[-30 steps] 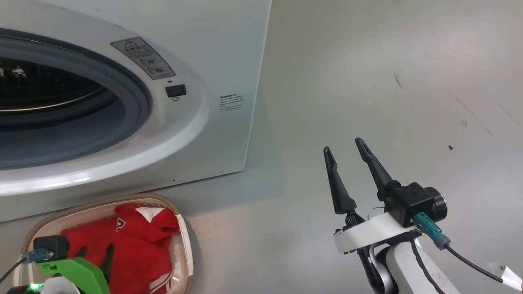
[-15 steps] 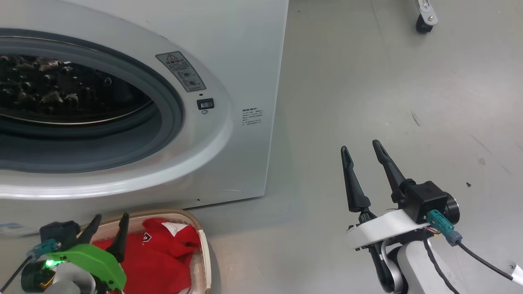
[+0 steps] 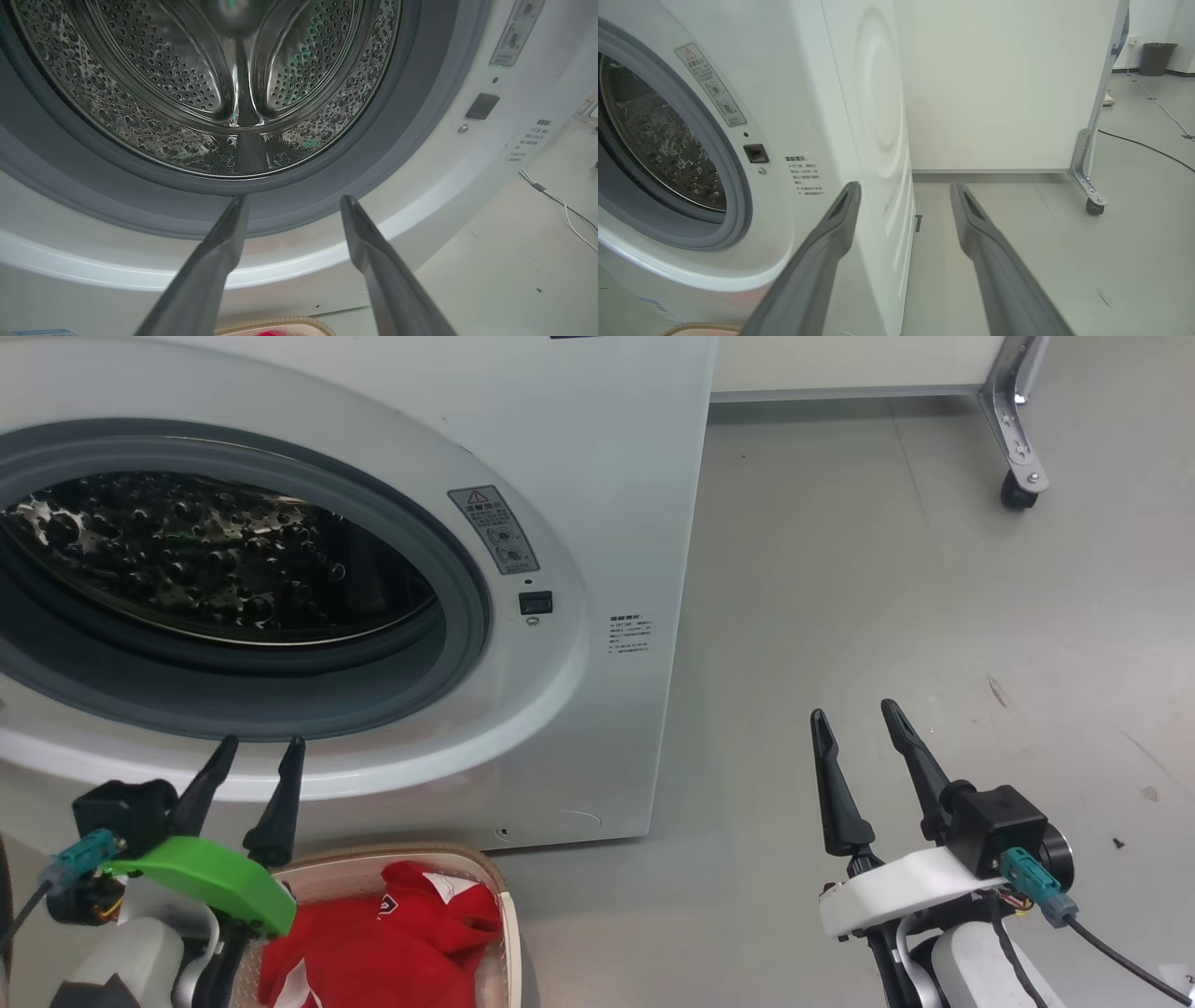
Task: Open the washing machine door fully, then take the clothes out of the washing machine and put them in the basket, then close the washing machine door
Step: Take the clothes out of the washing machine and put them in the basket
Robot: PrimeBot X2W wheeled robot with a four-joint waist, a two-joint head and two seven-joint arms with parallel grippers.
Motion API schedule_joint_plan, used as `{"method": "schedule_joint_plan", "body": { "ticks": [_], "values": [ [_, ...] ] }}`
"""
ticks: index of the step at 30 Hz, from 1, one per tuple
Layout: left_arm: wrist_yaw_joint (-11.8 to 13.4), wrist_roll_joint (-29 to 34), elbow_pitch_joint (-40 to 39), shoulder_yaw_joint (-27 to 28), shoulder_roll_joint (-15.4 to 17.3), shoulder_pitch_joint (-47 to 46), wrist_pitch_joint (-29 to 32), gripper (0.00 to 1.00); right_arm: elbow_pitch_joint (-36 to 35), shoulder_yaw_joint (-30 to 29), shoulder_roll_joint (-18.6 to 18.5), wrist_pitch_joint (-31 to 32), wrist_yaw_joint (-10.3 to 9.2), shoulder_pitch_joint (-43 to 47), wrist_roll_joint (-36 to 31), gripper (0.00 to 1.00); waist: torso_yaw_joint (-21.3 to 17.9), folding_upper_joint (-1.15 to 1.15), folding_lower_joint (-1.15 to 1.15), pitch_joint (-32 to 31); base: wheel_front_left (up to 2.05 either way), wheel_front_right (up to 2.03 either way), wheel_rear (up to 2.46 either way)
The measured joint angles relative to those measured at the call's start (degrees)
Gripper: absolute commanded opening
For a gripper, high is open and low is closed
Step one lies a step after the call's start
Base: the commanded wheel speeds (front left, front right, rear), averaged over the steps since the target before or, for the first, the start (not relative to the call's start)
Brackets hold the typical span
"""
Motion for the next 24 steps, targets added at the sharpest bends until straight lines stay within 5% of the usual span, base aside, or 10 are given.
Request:
{"method": "schedule_joint_plan", "body": {
  "ticks": [12, 24],
  "values": [
    [0.0, 5.65, -13.35, 9.73, 0.18, 2.79, 0.0, 1.0, -0.7, -1.33, -0.1, 0.0, 1.26, 1.92, 0.0, 1.0, 2.48, 0.0, 0.0, -2.82, 0.0, 0.0, 0.0],
    [0.0, 8.15, -18.33, 12.01, -2.58, 10.49, 0.0, 1.0, -1.45, -1.93, -0.05, 0.0, 2.12, 2.72, -0.03, 1.0, 2.91, 0.0, 0.0, -3.21, 0.0, 0.0, 0.0]
  ]
}}
